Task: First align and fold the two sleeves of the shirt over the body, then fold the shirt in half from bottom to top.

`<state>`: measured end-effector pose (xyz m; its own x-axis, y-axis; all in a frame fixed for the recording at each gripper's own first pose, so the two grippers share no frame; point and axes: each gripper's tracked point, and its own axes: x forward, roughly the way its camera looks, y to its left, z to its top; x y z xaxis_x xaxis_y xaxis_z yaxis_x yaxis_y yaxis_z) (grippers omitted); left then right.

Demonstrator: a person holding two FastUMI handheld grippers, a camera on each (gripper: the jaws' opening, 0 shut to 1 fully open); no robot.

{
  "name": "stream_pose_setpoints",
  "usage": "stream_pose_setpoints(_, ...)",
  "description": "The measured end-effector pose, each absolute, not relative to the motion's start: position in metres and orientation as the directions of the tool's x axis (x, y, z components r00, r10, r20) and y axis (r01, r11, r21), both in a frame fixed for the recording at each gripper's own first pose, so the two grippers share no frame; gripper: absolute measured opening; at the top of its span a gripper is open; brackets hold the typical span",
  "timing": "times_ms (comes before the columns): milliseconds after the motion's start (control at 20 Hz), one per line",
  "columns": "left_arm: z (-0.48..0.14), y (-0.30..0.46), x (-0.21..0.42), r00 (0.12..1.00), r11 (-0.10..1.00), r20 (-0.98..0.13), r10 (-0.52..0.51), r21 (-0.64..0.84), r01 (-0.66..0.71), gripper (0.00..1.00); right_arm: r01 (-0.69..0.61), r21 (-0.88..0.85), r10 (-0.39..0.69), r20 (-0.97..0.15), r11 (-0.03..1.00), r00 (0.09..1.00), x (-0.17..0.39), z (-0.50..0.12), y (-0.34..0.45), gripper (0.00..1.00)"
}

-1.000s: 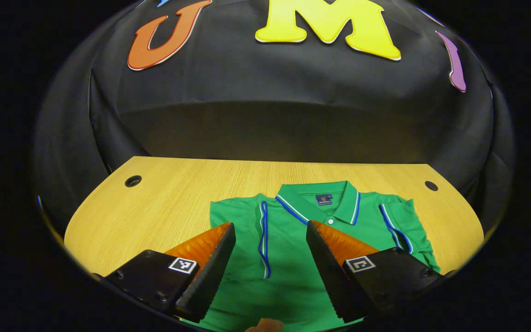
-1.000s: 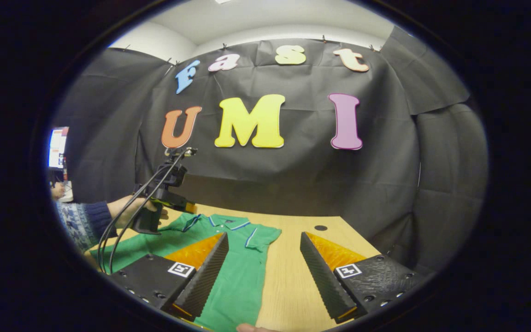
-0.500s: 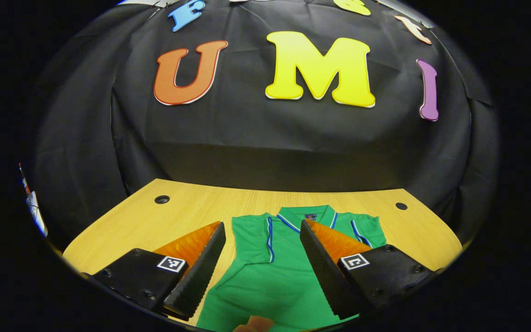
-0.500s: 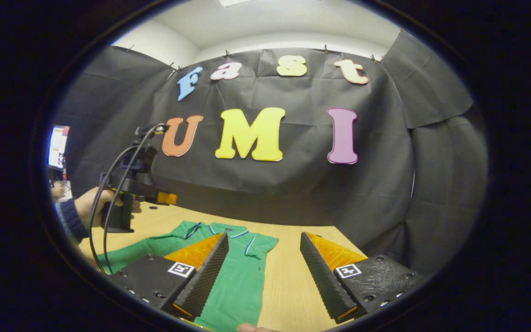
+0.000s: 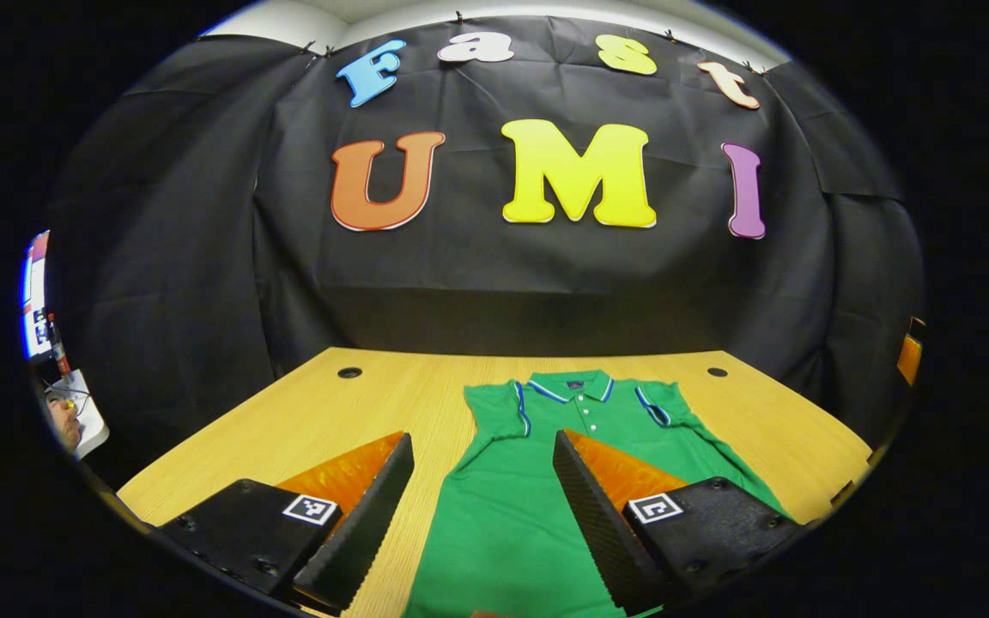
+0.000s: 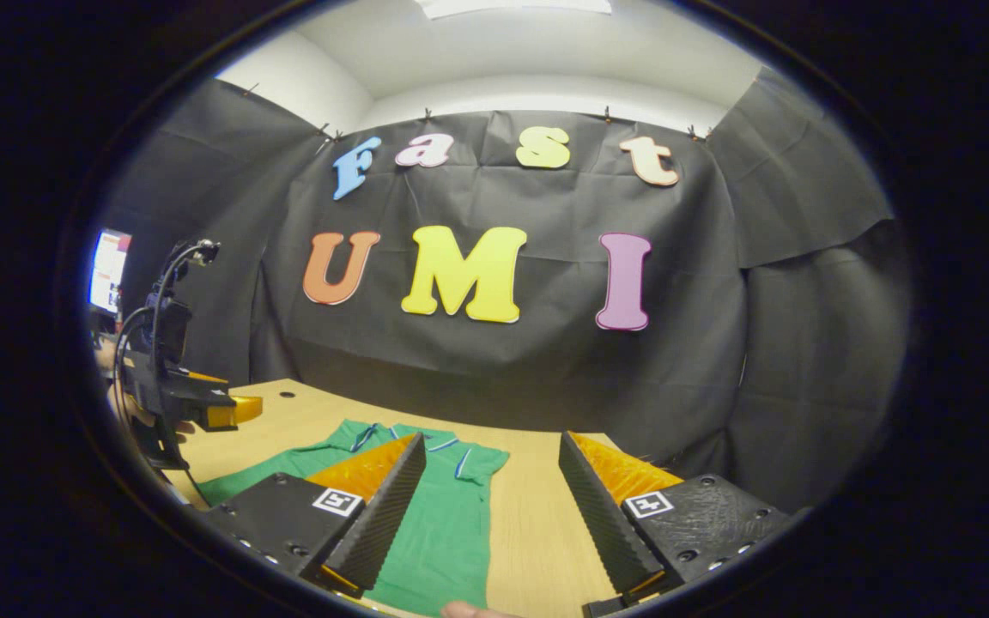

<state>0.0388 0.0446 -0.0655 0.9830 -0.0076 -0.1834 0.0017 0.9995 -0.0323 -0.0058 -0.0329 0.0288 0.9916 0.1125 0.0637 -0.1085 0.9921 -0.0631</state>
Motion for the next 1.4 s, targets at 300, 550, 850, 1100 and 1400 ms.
stream_pose_setpoints(300,-0.131,0.061,-0.015,0.975,1.000,-0.223,0.013,-0.018,-0.017,1.00,-0.050,-0.041,0.052,0.047,0.998,0.998,-0.035,-0.021,-0.050,0.95)
stream_pose_setpoints(550,-0.179,0.077,-0.029,0.966,0.998,-0.252,0.056,0.003,-0.058,1.00,-0.056,-0.005,0.055,-0.129,0.998,0.990,-0.024,-0.109,-0.039,0.95)
stream_pose_setpoints(850,-0.215,0.070,-0.039,0.943,0.999,-0.330,0.042,0.009,-0.041,1.00,-0.101,0.029,0.105,-0.355,0.994,0.929,-0.035,-0.207,-0.018,0.95)
stream_pose_setpoints(1100,-0.227,0.070,-0.038,0.938,0.999,-0.346,0.038,-0.022,-0.049,1.00,-0.118,0.083,0.141,-0.387,0.990,0.911,-0.031,-0.219,-0.017,0.98)
stream_pose_setpoints(1400,-0.226,0.066,-0.035,0.942,0.999,-0.334,0.037,-0.006,-0.041,0.69,-0.162,0.129,0.198,-0.357,0.978,0.913,-0.031,-0.217,-0.002,0.62)
